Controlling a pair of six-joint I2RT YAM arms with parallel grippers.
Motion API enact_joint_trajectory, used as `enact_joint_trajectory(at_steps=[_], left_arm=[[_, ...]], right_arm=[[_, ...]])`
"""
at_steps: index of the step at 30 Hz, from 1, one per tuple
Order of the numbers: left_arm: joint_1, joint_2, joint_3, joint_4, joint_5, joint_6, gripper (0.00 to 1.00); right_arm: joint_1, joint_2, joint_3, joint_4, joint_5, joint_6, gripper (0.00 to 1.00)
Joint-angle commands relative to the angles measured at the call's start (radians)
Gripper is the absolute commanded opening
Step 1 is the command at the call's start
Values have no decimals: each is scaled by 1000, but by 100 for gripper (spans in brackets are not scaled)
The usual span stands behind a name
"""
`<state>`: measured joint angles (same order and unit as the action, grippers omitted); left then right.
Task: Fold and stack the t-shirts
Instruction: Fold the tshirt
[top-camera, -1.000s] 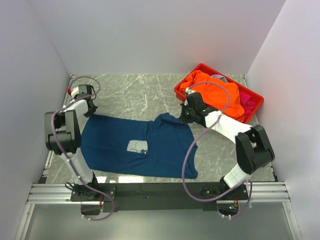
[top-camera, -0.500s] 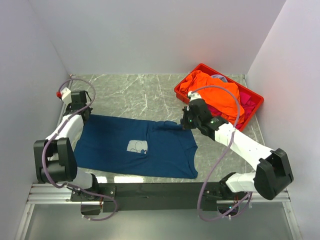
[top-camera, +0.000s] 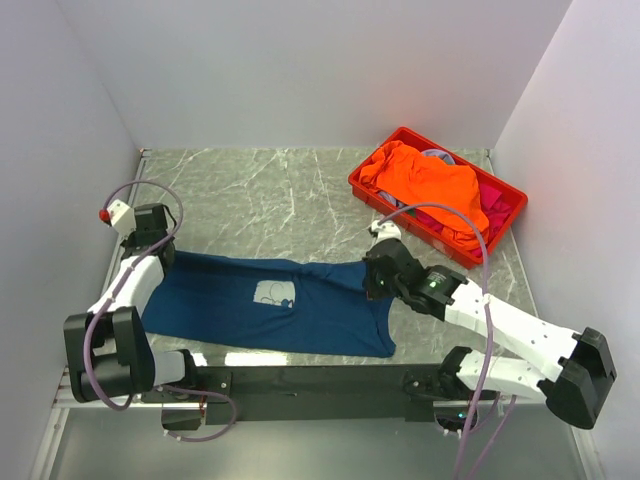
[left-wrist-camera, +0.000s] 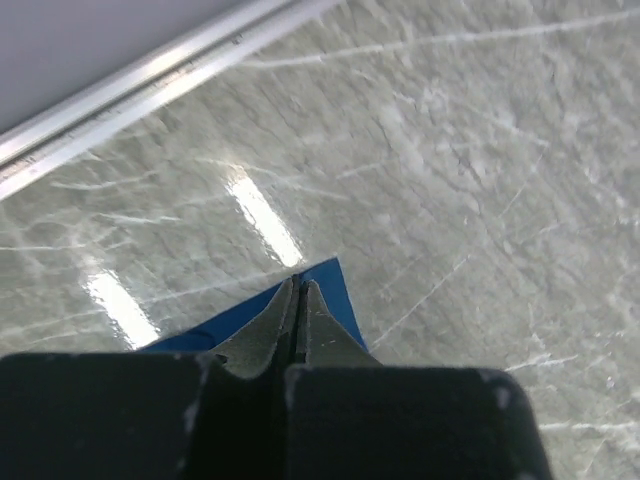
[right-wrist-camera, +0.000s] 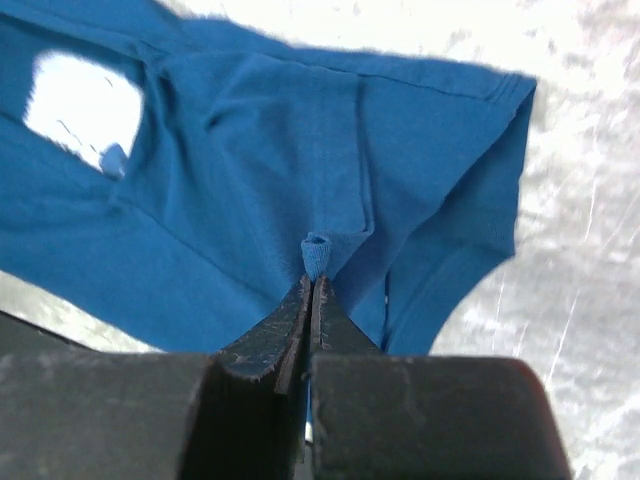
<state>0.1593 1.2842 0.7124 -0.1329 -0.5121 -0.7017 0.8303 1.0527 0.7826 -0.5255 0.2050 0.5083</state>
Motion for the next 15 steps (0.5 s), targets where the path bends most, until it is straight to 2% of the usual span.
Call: enact_joint_trajectory(at_steps=[1, 8, 15], left_arm=[[13, -37, -19, 50, -66, -18, 1], [39, -6, -45, 53, -83, -32, 0], [43, -51, -83, 44, -104, -48, 0]], right_arm=[[41, -23, -13, -71, 63, 62, 0], [128, -59, -34, -149, 96, 148, 0], [174, -57, -40, -191, 123, 194, 0]])
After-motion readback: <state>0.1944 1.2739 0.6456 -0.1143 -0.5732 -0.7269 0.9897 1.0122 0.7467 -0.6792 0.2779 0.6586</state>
